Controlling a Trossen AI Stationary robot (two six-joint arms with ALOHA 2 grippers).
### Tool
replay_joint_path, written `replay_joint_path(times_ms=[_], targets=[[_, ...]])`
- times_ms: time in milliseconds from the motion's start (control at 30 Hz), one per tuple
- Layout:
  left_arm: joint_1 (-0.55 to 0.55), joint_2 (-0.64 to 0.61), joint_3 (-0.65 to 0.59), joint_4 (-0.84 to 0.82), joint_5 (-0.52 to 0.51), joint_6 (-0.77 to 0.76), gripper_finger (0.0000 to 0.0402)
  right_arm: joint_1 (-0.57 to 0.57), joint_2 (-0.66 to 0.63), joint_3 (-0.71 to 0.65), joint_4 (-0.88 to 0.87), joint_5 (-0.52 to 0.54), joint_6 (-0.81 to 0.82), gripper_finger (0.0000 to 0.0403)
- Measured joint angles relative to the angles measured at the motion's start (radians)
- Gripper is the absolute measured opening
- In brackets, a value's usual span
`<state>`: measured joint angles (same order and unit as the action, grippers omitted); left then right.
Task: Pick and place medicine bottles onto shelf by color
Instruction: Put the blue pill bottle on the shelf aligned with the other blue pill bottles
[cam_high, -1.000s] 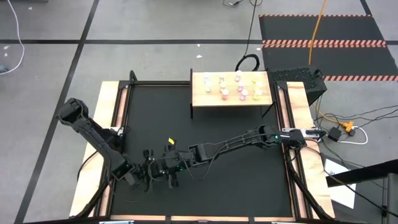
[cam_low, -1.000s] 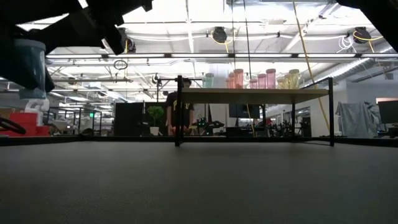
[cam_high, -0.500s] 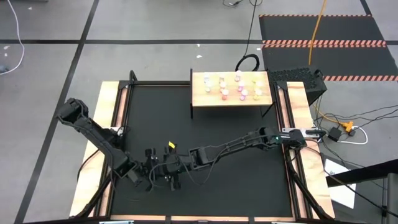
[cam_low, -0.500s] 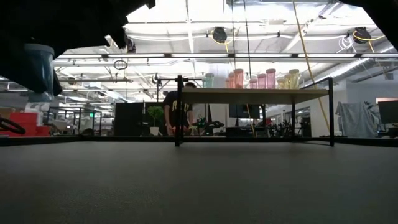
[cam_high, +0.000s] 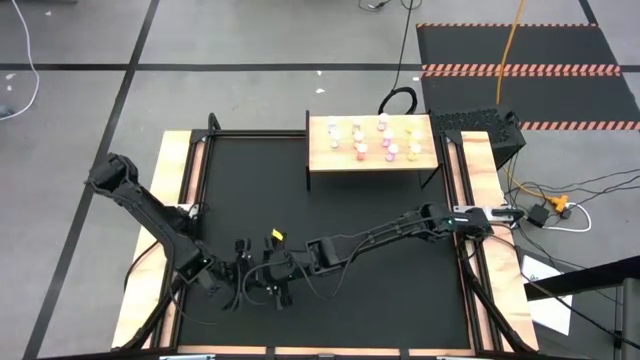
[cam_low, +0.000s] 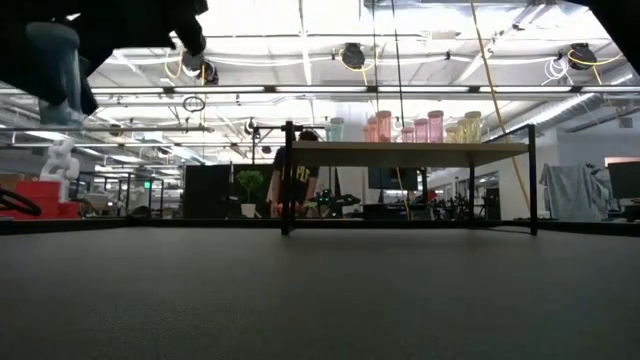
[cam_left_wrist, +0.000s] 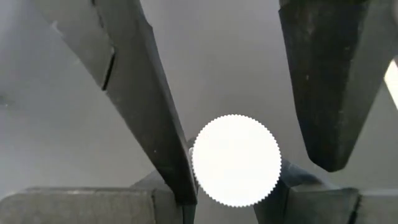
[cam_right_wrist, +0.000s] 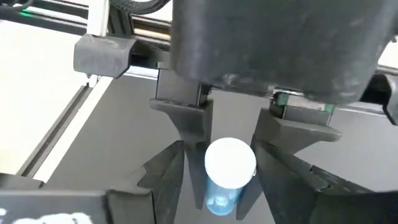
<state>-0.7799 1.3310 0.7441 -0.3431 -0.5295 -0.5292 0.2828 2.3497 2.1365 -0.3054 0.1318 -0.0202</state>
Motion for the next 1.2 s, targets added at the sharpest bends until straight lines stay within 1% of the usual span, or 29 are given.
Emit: replay_joint_path(times_ms=[100,200,467,567,667,733,867,1100,1200], targets=[[0.0,-0.005,0.0,0.009,-0.002,0.004,0.0113,0.003,-0.005,0.0,0.006,0.003,-0.015,0.0189],[0.0,-0.004,0.0,0.009,-0.003,0.008,0.0113,-0.002,-0.012,-0.001,-0.001,0.002,-0.022,0.0178],[0.0,-0.005,0.0,0.022,-0.006,0.01,0.0113,-0.008,-0.021,-0.001,-0.018,-0.003,-0.018,0.012],[0.0,-0.004,0.0,0.031,-0.003,0.002,0.0113,-0.008,-0.021,-0.001,-0.019,-0.004,-0.018,0.0105],[0.008,-0.004,0.0,0.03,-0.012,-0.053,0.0113,-0.008,-0.021,-0.001,-0.018,-0.002,-0.017,0.0105],[0.018,-0.004,0.0,0.026,-0.022,-0.092,0.0113,-0.009,-0.021,-0.001,-0.021,-0.001,-0.015,0.0114],[0.03,-0.004,0.0,0.019,-0.026,-0.098,0.0113,-0.01,-0.032,-0.001,-0.036,0.005,-0.015,0.0122],[0.04,-0.015,0.003,0.003,-0.04,-0.108,0.0114,-0.02,-0.054,-0.003,-0.062,0.008,-0.01,0.0114],[0.042,-0.029,0.002,0.0,-0.051,-0.109,0.0126,-0.024,-0.071,-0.003,-0.09,0.006,0.011,0.0113]])
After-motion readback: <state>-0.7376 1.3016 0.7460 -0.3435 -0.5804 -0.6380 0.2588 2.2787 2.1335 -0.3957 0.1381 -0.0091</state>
